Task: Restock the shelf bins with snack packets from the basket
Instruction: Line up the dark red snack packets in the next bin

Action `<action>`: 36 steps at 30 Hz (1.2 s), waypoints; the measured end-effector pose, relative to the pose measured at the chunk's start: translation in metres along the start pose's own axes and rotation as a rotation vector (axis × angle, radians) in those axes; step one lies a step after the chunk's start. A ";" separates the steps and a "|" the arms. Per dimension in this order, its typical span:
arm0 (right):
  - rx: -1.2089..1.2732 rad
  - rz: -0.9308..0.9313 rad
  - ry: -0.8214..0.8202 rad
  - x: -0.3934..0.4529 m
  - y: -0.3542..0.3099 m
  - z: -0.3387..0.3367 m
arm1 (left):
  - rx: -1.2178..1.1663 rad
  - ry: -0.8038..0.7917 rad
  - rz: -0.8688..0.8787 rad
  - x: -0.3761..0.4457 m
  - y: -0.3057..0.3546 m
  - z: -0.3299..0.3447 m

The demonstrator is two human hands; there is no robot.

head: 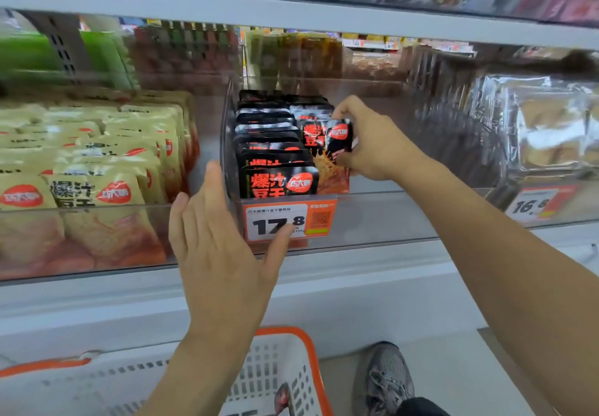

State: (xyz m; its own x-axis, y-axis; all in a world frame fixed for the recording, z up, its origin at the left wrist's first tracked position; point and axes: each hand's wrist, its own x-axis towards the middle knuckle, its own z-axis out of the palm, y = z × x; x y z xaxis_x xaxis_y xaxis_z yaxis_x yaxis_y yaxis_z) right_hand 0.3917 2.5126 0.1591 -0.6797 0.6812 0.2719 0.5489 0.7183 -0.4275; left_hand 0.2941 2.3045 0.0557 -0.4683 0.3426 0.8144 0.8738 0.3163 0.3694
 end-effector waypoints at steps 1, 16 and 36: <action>-0.042 0.009 0.005 0.002 -0.002 0.003 | 0.003 0.001 0.004 0.000 0.000 0.000; -0.031 -0.053 0.425 -0.022 -0.019 -0.011 | -0.094 -0.053 0.070 0.000 -0.004 -0.004; 0.249 -0.055 -0.848 -0.182 -0.116 0.337 | 0.328 -1.148 -0.590 -0.227 -0.247 -0.097</action>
State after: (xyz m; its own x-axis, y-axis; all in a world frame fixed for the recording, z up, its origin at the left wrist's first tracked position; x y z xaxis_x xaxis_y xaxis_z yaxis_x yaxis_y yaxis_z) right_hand 0.2875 2.2573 -0.1315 -0.8882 0.2412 -0.3910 0.4500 0.6281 -0.6348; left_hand 0.1974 2.0633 -0.1770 -0.7489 0.5770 -0.3259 0.5074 0.8156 0.2781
